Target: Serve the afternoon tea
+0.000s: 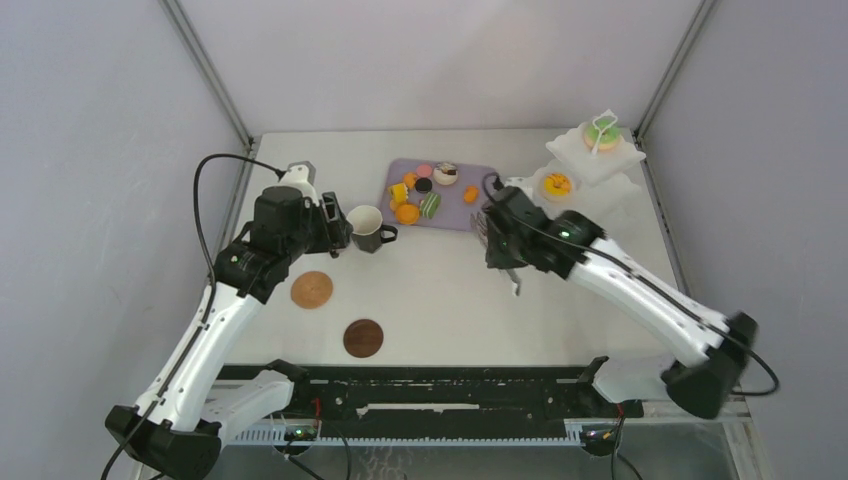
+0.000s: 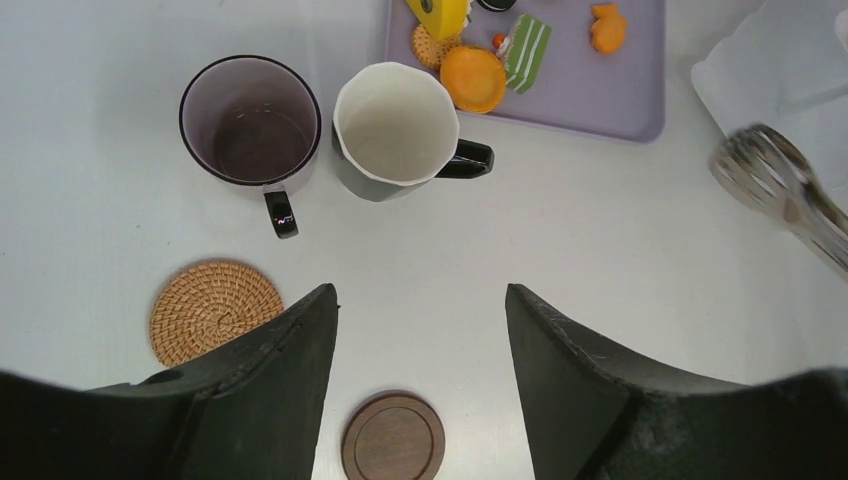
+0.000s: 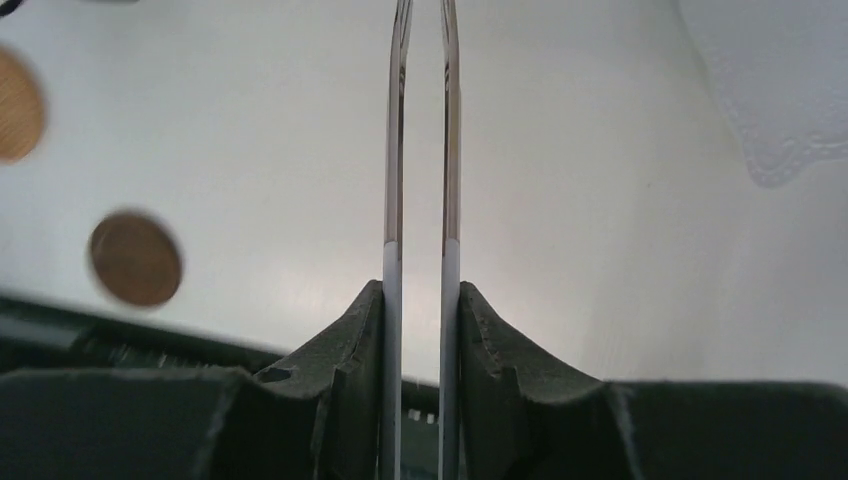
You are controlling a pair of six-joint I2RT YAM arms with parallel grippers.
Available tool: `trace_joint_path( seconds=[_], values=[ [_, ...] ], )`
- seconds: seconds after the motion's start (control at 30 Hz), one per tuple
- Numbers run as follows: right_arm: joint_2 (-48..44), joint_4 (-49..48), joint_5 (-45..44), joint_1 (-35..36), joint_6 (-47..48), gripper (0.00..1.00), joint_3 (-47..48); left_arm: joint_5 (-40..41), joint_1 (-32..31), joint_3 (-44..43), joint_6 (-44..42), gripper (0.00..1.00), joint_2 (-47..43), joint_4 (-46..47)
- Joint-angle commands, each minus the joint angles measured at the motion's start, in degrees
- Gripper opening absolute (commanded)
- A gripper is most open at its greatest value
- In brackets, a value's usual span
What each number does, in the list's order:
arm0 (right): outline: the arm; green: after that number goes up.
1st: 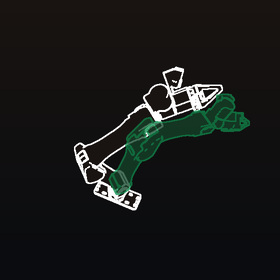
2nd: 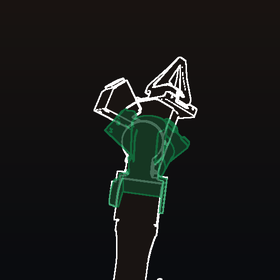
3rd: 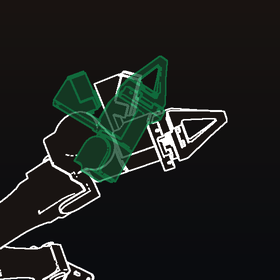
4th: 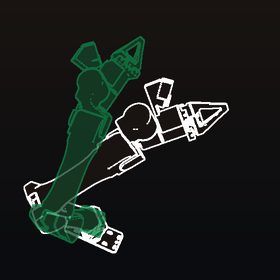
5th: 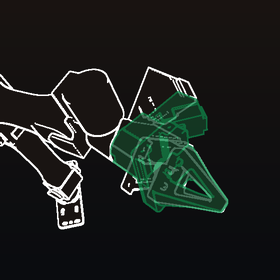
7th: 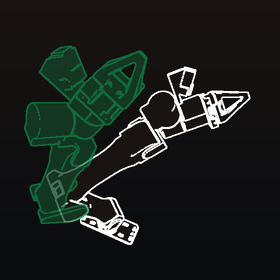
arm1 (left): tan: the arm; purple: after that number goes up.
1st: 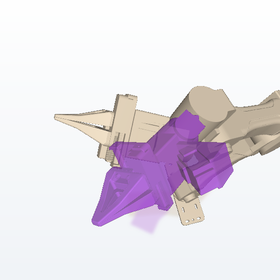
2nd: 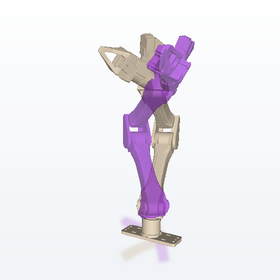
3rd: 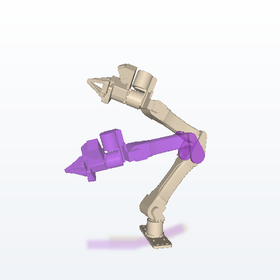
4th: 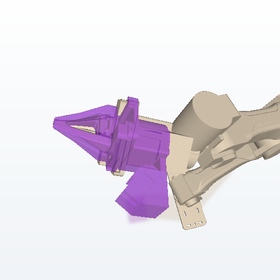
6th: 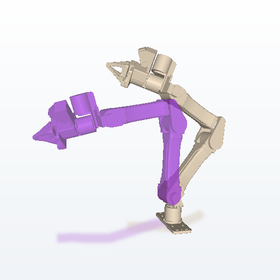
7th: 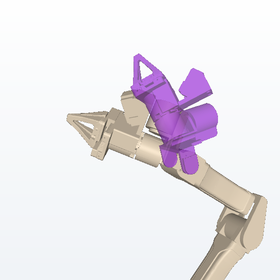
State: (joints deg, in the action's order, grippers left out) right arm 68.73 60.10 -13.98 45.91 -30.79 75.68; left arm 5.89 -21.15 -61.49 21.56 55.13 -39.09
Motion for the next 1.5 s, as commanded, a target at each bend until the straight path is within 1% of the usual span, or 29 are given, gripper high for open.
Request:
trace_joint_path(
  seconds=[0.0, 0.2, 0.33, 0.53, 0.87, 1.23, 1.47],
  values=[
    [7.2, -11.5, -12.9, -1.8, -4.4, 0.33, 0.8, 0.8, 0.7, -0.4, 0.1, 0.67, -1.6, 0.1],
    [17.2, -20.4, -6.5, -7.4, -3.7, 0.42, 1.0, 1.0, 1.1, 0.4, -0.6, 0.67, -1.8, 0.0],
    [21.7, -23.3, -4.6, -8.6, -3.9, 0.48, 1.9, 0.8, 1.2, 0.7, -1.3, 0.67, -1.3, 0.0],
    [26.6, -25.1, -3.6, -9.1, -4.1, 0.49, 4.3, 0.7, 1.5, 0.6, -2.0, 0.67, 0.0, 0.3],
    [34.1, -23.1, -5.3, -9.2, -4.1, 0.51, 10.1, 0.6, 1.7, 1.0, -2.0, 0.67, 0.0, 0.5],
    [38.6, -20.3, -8.7, -9.5, -3.4, 0.52, 14.5, 0.6, 2.1, 1.0, -2.3, 0.67, 0.5, 0.5],
    [40.9, -20.4, -6.8, -11.1, -3.0, 0.50, 15.8, 0.7, 2.2, 1.2, -2.2, 0.67, 0.4, 0.4]
  ],
)
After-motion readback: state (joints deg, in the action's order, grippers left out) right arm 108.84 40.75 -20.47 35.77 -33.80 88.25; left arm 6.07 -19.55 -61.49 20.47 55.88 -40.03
